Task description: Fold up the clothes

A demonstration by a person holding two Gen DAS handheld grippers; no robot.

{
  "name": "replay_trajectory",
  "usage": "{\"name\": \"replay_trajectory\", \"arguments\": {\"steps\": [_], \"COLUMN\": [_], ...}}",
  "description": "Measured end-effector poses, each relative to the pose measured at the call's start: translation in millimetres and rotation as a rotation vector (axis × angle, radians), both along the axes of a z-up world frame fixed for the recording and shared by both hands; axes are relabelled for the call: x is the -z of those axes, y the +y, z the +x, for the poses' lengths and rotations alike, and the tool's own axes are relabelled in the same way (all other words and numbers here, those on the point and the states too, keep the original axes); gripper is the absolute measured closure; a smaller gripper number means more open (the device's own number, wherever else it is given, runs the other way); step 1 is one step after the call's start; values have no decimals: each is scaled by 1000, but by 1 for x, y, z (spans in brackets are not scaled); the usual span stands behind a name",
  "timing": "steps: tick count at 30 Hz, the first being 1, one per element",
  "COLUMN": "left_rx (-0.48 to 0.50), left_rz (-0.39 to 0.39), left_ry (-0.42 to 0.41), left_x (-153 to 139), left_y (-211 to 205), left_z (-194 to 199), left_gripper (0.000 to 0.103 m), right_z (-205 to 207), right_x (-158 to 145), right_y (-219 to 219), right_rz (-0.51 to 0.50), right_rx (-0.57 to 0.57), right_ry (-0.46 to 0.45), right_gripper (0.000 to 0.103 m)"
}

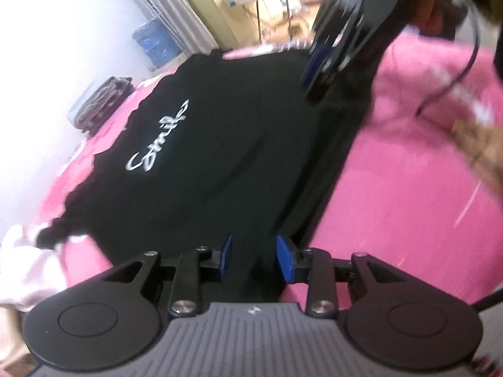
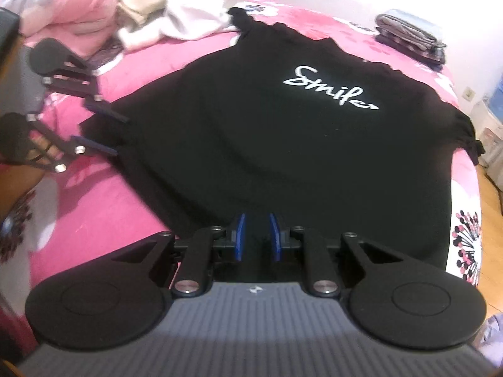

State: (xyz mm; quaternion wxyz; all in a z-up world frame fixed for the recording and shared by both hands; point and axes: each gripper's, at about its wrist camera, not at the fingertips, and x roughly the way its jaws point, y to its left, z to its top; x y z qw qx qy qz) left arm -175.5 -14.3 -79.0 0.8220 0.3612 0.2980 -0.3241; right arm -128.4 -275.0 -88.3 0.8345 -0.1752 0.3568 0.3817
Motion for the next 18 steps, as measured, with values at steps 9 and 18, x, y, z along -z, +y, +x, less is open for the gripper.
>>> {"name": "replay_trajectory", "arguments": {"steps": [9,18], "left_rx": [122,50], "left_rz": [26,-32], "left_ry": [62,166], "left_x": [28,31], "left_y": [-28,-24], "left_z": [-7,3], "left_gripper": [69,75], "right_z": [57,112], "right_x": [14,44], "right_y": [43,86], "right_rz": [18,3], "right_rx": [9,135], "right_ry": [165,191], "right_gripper": [87,103]}}
